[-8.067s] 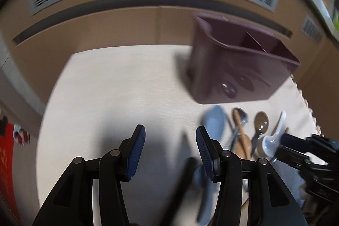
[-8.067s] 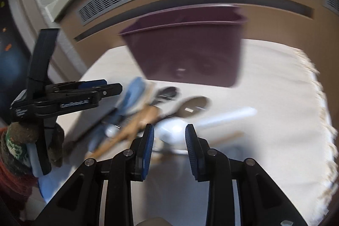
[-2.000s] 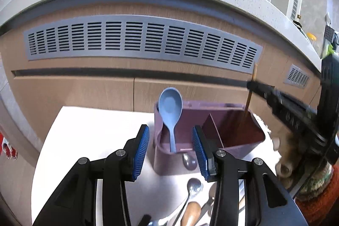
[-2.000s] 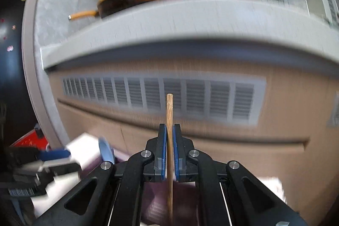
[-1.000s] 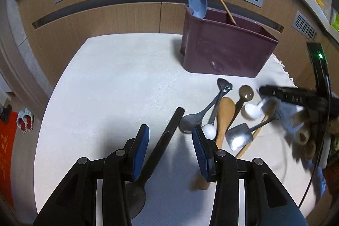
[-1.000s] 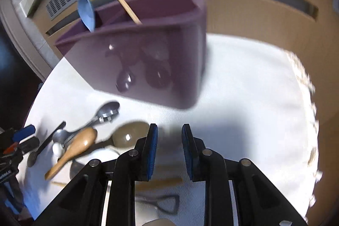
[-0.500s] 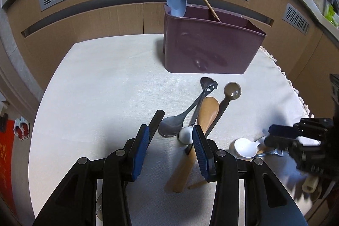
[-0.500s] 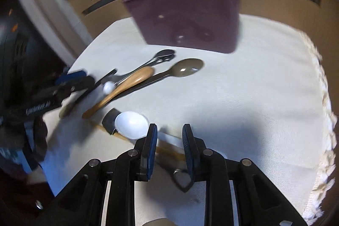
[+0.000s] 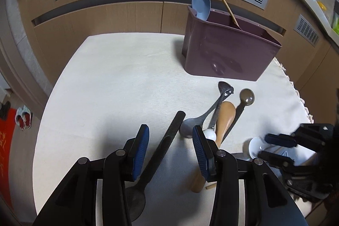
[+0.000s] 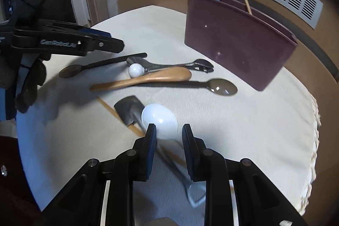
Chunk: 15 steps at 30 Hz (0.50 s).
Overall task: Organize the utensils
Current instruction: 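Move both open tools back over the remaining utensils on the table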
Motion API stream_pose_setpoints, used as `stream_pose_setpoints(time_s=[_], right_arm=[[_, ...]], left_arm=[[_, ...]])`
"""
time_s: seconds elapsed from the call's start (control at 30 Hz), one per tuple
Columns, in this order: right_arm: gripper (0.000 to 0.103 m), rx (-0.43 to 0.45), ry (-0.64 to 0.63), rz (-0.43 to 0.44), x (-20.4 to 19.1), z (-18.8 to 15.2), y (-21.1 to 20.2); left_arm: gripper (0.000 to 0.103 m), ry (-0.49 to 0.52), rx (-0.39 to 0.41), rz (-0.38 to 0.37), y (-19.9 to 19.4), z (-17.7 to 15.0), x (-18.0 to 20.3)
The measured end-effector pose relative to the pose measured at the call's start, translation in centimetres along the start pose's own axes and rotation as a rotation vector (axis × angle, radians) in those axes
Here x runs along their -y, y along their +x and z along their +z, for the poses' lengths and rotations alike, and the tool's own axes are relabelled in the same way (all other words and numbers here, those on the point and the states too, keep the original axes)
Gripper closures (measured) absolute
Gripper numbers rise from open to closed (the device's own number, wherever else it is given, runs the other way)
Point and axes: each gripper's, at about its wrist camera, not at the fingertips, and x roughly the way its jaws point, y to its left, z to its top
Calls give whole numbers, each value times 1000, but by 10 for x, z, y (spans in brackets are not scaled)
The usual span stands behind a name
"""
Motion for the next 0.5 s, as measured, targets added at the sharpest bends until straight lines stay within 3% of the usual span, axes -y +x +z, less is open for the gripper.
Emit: stream_pose_setpoints(time_s=[0.2,0.5], right_arm=[[79,-22,22,20,4,16,25],[78,-9,33,21,6,19,30]], left_arm=[[59,16,-4,-36,-1,-6,-3],[59,60,-66,-80,14,-16,16]])
